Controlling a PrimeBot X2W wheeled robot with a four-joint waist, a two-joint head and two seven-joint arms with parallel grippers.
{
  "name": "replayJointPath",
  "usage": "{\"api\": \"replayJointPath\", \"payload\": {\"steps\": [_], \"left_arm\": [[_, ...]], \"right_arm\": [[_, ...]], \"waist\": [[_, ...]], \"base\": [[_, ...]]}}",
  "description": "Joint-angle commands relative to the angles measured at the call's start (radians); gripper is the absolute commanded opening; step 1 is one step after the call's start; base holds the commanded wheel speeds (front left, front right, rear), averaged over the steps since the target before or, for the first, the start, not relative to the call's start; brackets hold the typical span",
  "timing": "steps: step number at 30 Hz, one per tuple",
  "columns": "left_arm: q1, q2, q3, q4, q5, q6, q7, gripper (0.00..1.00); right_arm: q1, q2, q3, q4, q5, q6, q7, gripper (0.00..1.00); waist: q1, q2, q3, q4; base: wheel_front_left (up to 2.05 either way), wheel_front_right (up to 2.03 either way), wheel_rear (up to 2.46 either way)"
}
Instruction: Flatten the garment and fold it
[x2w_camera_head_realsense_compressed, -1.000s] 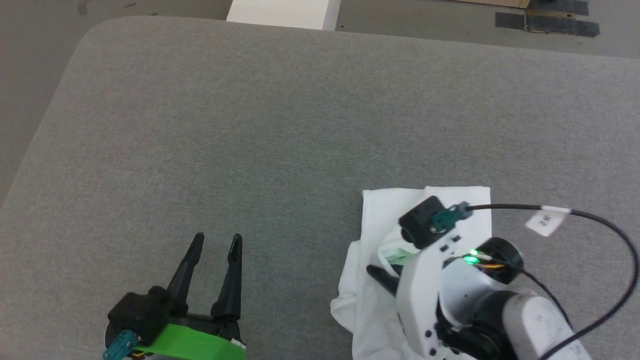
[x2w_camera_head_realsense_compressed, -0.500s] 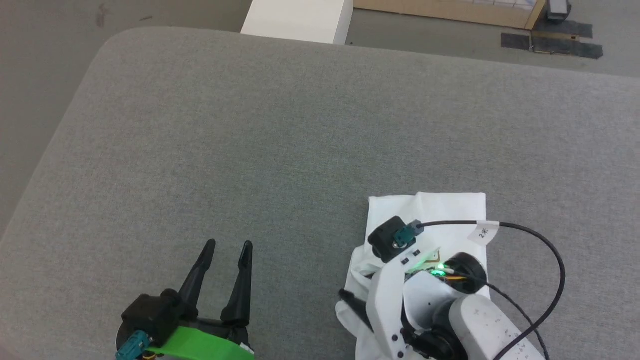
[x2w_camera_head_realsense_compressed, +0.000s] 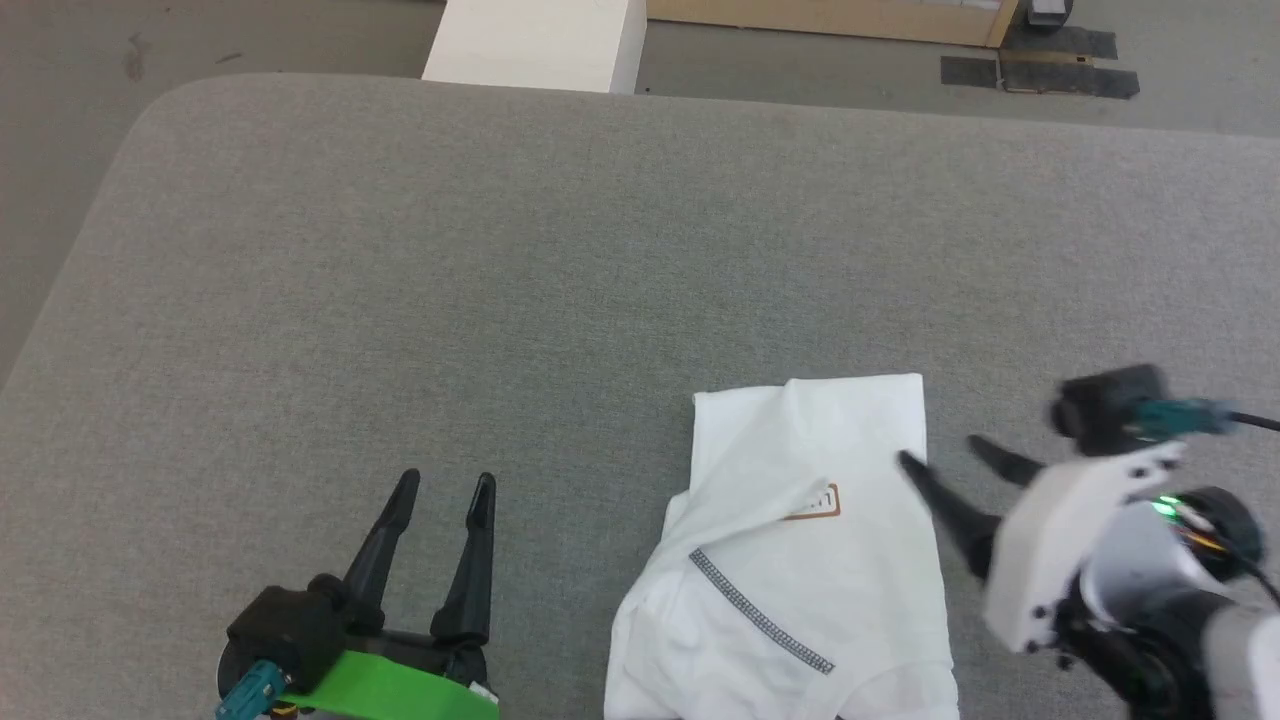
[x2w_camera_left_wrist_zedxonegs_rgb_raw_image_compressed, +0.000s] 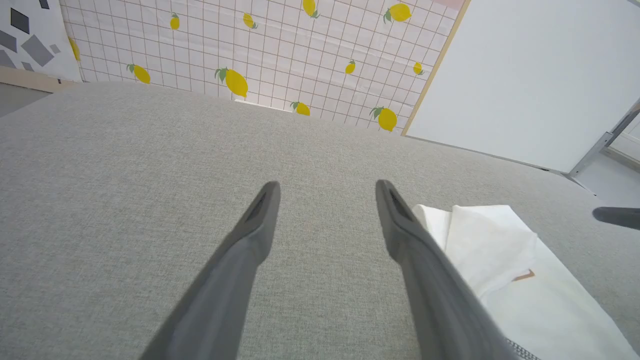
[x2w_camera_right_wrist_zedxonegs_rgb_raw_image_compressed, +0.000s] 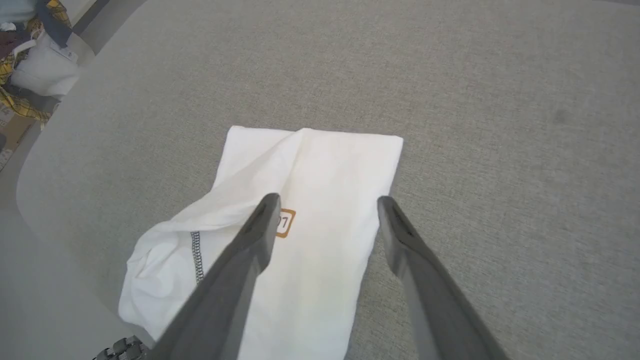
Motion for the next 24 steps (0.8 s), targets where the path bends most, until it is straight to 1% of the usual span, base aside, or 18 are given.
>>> {"api": "replayJointPath", "payload": {"steps": [1,4,7,14,19,23,24], "left_arm": [[-0.002,0.006,0.007,-0.008,0.007,0.005,0.001,1.00],[-0.001,0.010,0.013,-0.018,0.009,0.010,0.000,1.00],[-0.007,0.012,0.013,-0.023,0.010,0.009,0.000,1.00],[-0.028,0.010,0.002,-0.017,0.010,0.003,0.001,1.00],[-0.031,0.010,0.001,-0.013,0.008,0.003,0.001,1.00],[-0.033,0.008,-0.001,-0.010,0.007,0.002,0.000,1.00],[-0.033,0.008,-0.001,-0.010,0.007,0.002,0.000,1.00]], "right_arm": [[0.028,0.010,-0.041,-0.030,-0.012,-0.002,-0.013,1.00],[0.076,0.029,-0.121,-0.069,-0.021,-0.002,-0.047,1.00],[0.109,0.038,-0.142,-0.055,-0.019,-0.002,-0.081,1.00],[0.142,0.042,-0.119,0.063,0.025,-0.002,-0.138,1.00],[0.139,0.042,-0.110,0.137,0.039,-0.002,-0.155,1.00],[0.133,0.042,-0.079,0.184,0.053,-0.002,-0.154,1.00],[0.132,0.042,-0.073,0.197,0.058,-0.002,-0.152,0.79]], "waist": [[0.0000,0.0000,0.010,-0.008],[0.0000,0.0000,0.024,-0.016],[0.0000,0.0000,0.039,-0.016],[0.0000,0.0000,0.062,0.012],[0.0000,0.0000,0.070,0.035],[0.0000,0.0000,0.072,0.046],[0.0000,0.0000,0.072,0.047]], "base": [[0.00,0.00,0.00],[0.00,0.00,0.00],[0.00,0.00,0.00],[0.00,0.00,0.00],[0.00,0.00,0.00],[0.00,0.00,0.00],[0.00,0.00,0.00]]}}
